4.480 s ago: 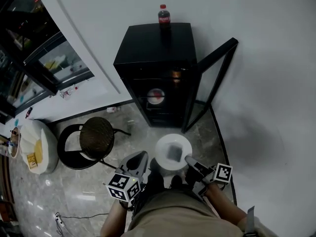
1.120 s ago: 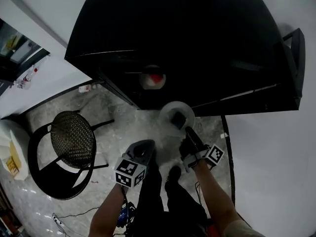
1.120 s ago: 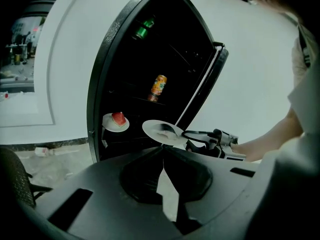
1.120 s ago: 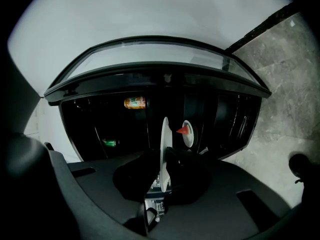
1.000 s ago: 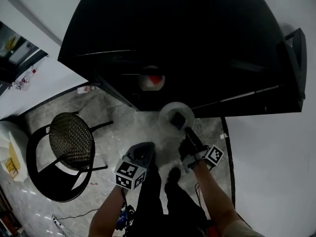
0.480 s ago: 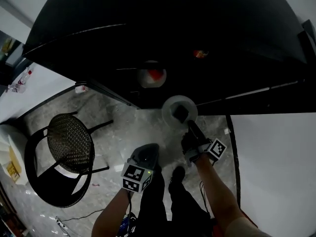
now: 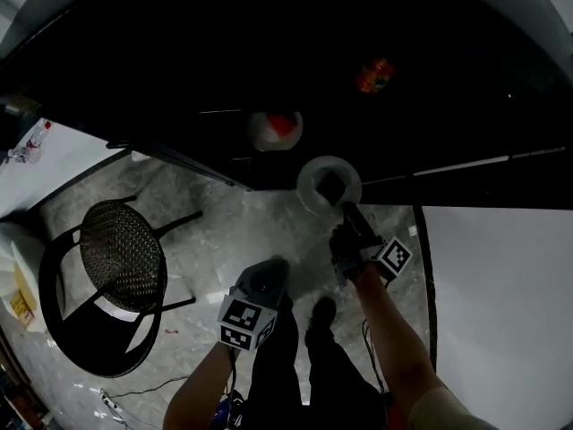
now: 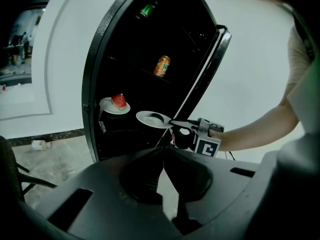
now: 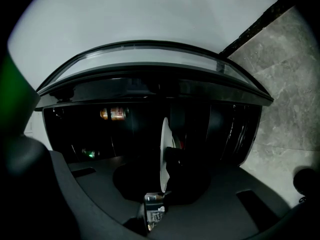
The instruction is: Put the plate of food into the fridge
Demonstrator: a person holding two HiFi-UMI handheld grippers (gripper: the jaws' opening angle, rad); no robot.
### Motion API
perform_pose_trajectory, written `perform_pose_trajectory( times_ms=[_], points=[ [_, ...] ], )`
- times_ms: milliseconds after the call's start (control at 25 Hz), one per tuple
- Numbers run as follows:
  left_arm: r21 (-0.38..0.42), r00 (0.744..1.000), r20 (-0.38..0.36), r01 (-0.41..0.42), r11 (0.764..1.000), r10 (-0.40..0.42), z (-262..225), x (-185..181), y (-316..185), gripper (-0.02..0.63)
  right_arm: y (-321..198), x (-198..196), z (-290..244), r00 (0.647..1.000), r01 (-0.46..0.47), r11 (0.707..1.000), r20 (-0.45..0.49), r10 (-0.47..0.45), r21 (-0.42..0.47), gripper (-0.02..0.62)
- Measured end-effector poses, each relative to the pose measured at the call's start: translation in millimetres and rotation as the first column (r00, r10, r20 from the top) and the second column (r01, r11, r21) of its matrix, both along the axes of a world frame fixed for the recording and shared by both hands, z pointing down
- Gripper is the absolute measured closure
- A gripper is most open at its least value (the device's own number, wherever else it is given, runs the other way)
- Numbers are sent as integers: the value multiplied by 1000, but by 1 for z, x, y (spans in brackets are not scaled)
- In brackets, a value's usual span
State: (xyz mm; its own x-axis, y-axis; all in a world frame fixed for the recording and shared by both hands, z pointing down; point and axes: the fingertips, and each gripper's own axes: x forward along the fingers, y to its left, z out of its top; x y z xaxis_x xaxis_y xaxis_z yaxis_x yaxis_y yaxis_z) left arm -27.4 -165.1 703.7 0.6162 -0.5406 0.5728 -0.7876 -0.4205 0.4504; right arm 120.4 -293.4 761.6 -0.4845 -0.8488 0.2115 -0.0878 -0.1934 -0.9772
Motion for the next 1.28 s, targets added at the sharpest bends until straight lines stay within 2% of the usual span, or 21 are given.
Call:
perform_pose_trajectory(
  times_ms=[600,1280],
  points=[
    [-16,1000,2,19,1000,-19,15,-1,4,595,-24,6,33,997,-65,997,-36,63,-52,560],
    [-45,996,-52,64,997,-66,23,-10,16,595,-45,6,46,985,-146,984,-104,135,-104,561]
  ],
)
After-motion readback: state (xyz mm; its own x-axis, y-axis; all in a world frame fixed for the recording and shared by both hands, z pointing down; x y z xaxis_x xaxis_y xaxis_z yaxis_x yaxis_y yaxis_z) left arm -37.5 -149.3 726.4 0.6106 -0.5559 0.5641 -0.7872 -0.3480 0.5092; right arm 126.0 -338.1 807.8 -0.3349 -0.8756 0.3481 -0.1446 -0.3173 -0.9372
